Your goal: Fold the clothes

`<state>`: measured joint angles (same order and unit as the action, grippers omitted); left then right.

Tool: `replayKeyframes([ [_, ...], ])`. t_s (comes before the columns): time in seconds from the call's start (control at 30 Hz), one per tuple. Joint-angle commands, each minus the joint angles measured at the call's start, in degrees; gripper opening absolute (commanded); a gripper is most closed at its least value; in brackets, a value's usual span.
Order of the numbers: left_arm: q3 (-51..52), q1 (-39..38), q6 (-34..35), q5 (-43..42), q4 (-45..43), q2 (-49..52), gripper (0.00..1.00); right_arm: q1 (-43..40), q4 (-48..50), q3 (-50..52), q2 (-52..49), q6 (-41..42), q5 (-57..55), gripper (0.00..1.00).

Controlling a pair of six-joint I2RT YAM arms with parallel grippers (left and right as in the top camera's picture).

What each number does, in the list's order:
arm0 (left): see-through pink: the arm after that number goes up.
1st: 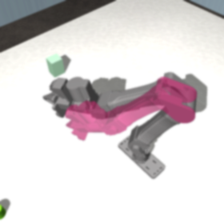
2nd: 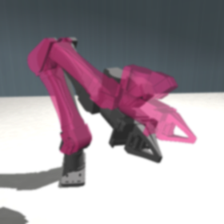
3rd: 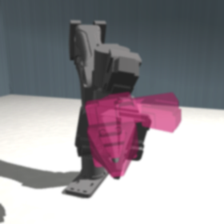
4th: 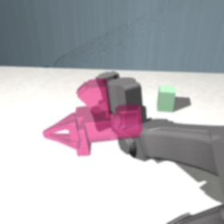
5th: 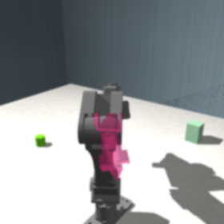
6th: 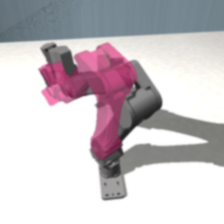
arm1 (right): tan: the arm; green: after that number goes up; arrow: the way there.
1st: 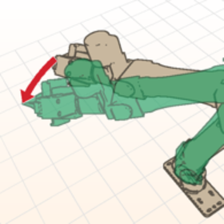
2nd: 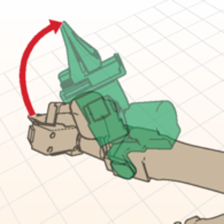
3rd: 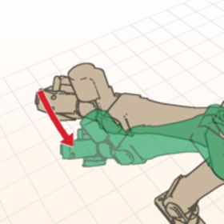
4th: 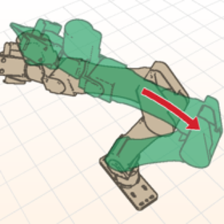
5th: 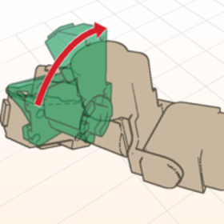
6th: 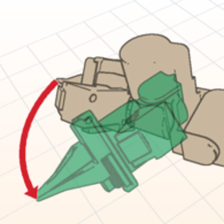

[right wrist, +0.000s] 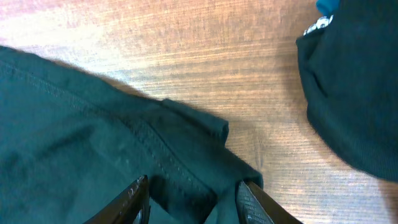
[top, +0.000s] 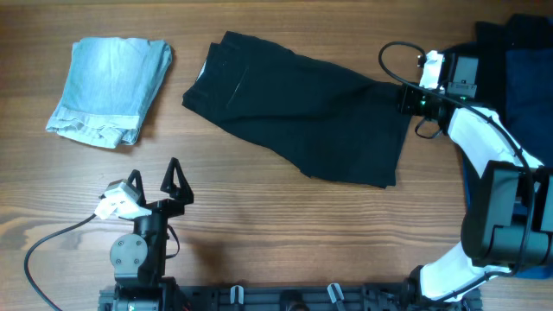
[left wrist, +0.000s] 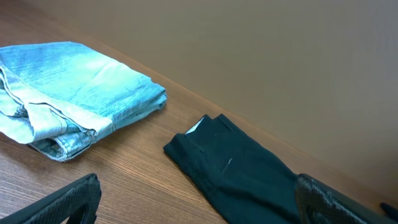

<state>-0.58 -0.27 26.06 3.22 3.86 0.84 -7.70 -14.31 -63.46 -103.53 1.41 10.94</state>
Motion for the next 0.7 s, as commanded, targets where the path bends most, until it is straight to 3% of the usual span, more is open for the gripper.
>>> replayKeyframes([
  [0.0, 0.22, -0.26, 0.11, 0.94, -0.15, -0.42, 1.00, -0.04, 0.26, 0.20, 0.52, 0.33, 0.76, 0.44],
  [0.2, 0.22, -0.26, 0.11, 0.94, -0.15, -0.42, 1.00, -0.02, -1.22, 0.20, 0.50, 5.22, 0.74, 0.41],
  [0.47, 0.22, -0.26, 0.11, 0.94, -0.15, -0.42, 1.00, -0.04, 0.81, 0.22, -2.51, 7.65, 0.31, 0.48],
  [0.67, 0.22, -0.26, 0.11, 0.94, -0.15, -0.42, 1.00, 0.02, 2.67, 0.22, -2.89, 7.61, 0.83, 0.36],
])
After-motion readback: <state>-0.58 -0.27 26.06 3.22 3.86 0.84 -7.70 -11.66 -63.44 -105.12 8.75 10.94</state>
